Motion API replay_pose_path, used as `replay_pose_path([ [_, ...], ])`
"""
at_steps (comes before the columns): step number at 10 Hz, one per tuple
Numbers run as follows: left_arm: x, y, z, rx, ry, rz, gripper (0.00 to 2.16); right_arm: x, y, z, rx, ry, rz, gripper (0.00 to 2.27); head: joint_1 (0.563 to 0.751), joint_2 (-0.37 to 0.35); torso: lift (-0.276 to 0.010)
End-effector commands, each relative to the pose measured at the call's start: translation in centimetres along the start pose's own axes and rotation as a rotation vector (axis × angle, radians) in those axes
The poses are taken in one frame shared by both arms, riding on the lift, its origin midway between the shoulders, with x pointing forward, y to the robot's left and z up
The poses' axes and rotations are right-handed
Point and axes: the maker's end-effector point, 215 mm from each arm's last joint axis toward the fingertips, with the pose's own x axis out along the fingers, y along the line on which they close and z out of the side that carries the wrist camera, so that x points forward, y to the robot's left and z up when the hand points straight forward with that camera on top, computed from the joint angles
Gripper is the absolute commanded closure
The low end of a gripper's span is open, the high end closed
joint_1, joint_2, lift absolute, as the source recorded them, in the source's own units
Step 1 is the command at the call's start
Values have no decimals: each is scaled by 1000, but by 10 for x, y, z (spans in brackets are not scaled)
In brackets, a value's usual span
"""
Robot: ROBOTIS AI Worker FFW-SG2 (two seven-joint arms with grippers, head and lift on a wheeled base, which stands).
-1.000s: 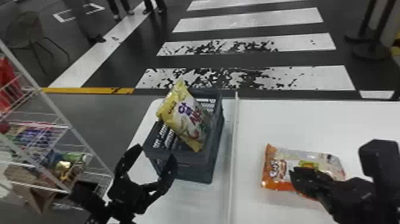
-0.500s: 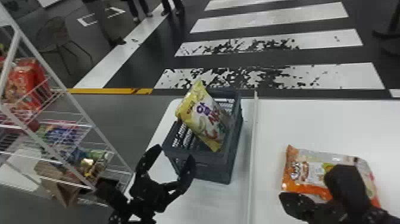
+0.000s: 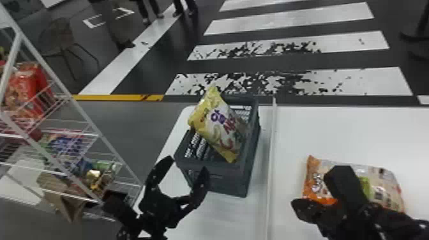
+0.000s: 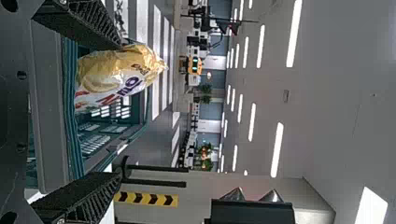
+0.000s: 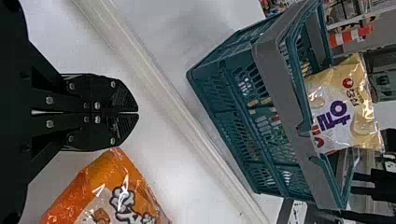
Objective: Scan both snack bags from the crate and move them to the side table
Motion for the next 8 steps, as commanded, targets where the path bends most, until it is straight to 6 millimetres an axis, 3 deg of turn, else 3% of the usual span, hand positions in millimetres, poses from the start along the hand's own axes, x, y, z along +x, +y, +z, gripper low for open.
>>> replay_pose_path([
  [1,-1,1,-1,0,3,2,29,9,-9,-2,-5,19,-7,2128,695,350,-99],
  [3,0,1,-1,1,1,1,29,20,-24,-4,-15,42,-18,2128,695,350,-99],
  [8,-1,4,-1,4,3,7,29,36,-64,15,-62,52,-82,2128,695,350,-99],
])
